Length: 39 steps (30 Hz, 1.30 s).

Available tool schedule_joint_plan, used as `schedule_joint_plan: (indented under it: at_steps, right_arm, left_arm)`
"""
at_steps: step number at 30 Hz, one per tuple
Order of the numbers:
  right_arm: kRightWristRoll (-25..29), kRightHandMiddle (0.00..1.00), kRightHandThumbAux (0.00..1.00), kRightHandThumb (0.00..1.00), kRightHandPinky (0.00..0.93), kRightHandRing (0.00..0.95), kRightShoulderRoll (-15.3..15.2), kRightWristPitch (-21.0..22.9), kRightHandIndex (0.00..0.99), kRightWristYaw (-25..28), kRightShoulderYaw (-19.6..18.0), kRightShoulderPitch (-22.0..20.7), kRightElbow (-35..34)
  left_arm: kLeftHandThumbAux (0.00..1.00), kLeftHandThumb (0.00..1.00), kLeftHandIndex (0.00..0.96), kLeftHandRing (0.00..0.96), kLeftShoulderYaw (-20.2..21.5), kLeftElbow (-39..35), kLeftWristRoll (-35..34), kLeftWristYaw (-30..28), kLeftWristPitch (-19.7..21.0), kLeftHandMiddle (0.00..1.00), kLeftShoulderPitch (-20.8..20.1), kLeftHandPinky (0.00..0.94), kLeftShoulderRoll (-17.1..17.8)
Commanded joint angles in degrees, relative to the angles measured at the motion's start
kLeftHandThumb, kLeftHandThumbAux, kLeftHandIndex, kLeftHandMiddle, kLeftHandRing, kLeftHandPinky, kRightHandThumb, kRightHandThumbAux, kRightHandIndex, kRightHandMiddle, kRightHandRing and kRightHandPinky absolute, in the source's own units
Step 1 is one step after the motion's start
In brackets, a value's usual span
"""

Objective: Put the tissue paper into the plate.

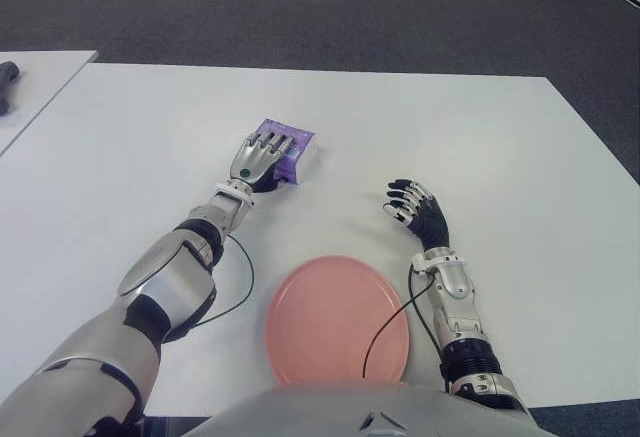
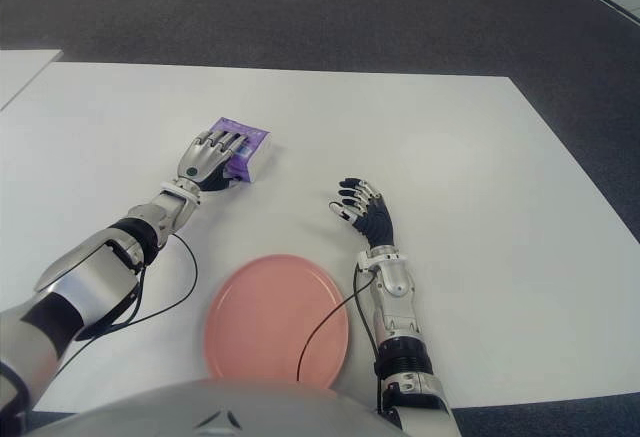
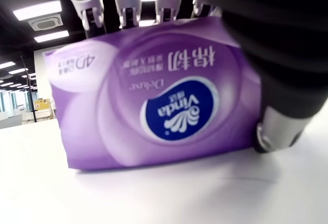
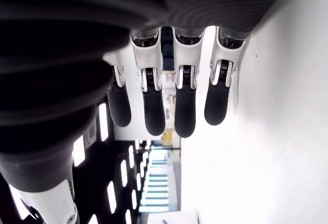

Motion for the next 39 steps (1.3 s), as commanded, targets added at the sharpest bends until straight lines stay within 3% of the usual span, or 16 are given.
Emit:
schedule_joint_plan:
  at_steps: [1,13,22,29,32,36,39]
  right_arm:
    - [-0.2,0.316,0.751,0.400,0.321,0.306,0.5,3.1,0.280,-0.5,0.3,2.2,3.3]
    - [0.0,0.329,0.756,0.391,0.333,0.320,0.6,3.9,0.285,-0.8,0.5,2.3,2.6]
    - [0.2,0.327,0.779,0.368,0.326,0.318,0.7,2.5,0.283,-0.2,0.6,1.6,4.4]
    - [0.0,0.324,0.777,0.379,0.326,0.314,1.1,4.0,0.286,-1.0,0.8,1.5,3.5]
    - [0.2,0.326,0.772,0.395,0.333,0.317,1.2,5.1,0.287,-1.3,0.8,1.1,3.5]
    - [0.7,0.325,0.768,0.406,0.328,0.317,1.3,4.1,0.286,-0.7,0.7,0.6,4.5]
    - [0.8,0.321,0.771,0.398,0.326,0.314,1.3,3.1,0.286,-0.1,0.7,0.2,5.4]
  left_arm:
    - [0.585,0.363,0.078,0.174,-0.4,0.7,0.3,-0.8,-2.0,0.169,2.5,0.215,-1.4]
    - [0.520,0.486,0.118,0.199,-0.9,0.0,0.5,2.6,-8.5,0.181,3.4,0.235,-0.9]
    - [0.466,0.545,0.147,0.210,-3.3,-1.5,1.9,7.7,-14.7,0.189,4.6,0.260,2.1]
    - [0.451,0.523,0.149,0.218,-4.2,-2.2,2.0,6.3,-17.1,0.189,4.9,0.267,3.9]
    - [0.454,0.511,0.147,0.229,-5.0,-2.6,2.5,6.7,-17.9,0.186,4.9,0.310,5.1]
    - [0.462,0.490,0.147,0.254,-5.9,-3.0,3.4,8.1,-18.9,0.187,5.3,0.367,6.5]
    - [0.467,0.476,0.150,0.260,-6.4,-3.2,4.0,8.6,-19.6,0.186,5.6,0.356,7.4]
